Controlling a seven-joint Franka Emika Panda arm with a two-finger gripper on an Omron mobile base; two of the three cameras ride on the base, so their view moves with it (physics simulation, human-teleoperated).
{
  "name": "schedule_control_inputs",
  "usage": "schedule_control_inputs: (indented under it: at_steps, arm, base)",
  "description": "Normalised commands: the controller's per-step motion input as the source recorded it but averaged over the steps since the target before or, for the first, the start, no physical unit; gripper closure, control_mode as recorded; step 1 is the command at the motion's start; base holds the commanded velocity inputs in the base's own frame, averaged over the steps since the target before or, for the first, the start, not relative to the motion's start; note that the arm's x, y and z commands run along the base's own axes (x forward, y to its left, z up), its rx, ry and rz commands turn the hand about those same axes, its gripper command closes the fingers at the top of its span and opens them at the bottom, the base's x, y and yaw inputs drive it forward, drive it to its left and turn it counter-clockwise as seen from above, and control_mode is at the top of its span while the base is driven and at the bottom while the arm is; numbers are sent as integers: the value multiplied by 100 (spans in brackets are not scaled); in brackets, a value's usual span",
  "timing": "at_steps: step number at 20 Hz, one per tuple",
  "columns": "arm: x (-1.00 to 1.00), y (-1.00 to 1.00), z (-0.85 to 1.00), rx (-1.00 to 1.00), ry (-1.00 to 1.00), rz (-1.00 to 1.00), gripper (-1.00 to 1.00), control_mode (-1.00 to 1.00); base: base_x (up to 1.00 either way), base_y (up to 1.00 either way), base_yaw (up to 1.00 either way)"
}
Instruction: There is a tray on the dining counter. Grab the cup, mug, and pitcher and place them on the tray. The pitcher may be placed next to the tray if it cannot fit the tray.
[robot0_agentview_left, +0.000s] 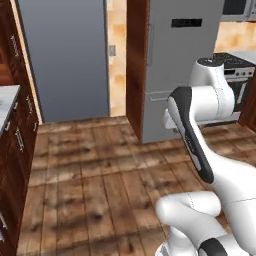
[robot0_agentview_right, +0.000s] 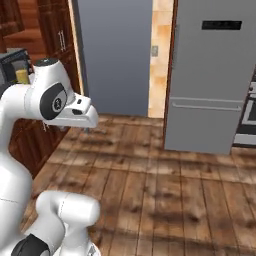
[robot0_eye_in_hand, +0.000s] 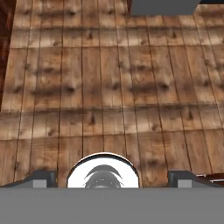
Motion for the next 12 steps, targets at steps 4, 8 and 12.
schedule_control_inputs:
  at_steps: [4,8,12]
  arm:
    - [0,0,0,0,0,0,-100,100]
    - [0,0,0,0,0,0,-100,100]
    - [0,0,0,0,0,0,-100,100]
  base:
    - [80,8,68]
    - [10,0,95]
    - [0,0,100]
